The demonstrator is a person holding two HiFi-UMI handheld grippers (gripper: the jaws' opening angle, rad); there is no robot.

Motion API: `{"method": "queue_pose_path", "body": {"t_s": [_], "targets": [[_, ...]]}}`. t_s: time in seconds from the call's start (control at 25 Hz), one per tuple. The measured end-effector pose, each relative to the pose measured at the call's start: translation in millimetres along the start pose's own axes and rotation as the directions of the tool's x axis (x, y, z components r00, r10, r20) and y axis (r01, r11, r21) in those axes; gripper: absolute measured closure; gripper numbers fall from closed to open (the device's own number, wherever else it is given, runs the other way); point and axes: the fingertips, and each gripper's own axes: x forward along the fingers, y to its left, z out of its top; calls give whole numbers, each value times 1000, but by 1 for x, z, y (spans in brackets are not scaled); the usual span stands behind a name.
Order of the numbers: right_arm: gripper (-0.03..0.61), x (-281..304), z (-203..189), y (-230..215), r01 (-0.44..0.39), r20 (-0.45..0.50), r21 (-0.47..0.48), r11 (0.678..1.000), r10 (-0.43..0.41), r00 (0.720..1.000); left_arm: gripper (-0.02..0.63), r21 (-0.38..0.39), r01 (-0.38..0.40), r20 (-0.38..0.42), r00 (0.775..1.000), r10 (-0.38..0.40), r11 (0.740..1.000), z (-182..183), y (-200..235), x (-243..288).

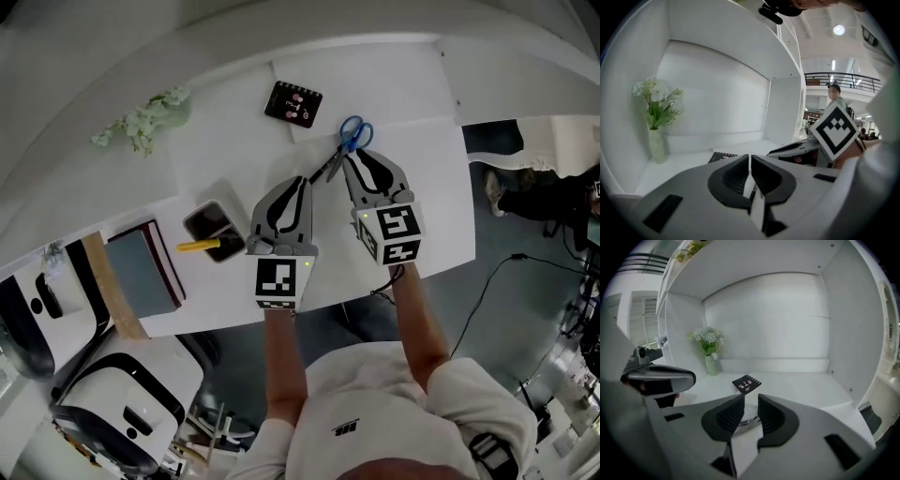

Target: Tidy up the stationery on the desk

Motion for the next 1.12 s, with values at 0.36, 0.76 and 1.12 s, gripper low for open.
{"method": "queue_pose_path", "body": {"t_s": [0.36, 0.76, 1.12], "targets": [[495, 22, -15, -47, 80, -23, 87, 993, -78, 997, 614, 70, 116, -14, 993, -116, 991, 5, -25, 55], [479, 48, -35, -58, 131, -90, 170, 977, -117, 989, 614, 83, 175, -35, 984, -172, 981, -4, -36, 75], [442, 59, -43, -62, 147, -145, 239, 960, -115, 983, 614, 98, 181, -37, 983, -179, 978, -2, -33, 81]]}}
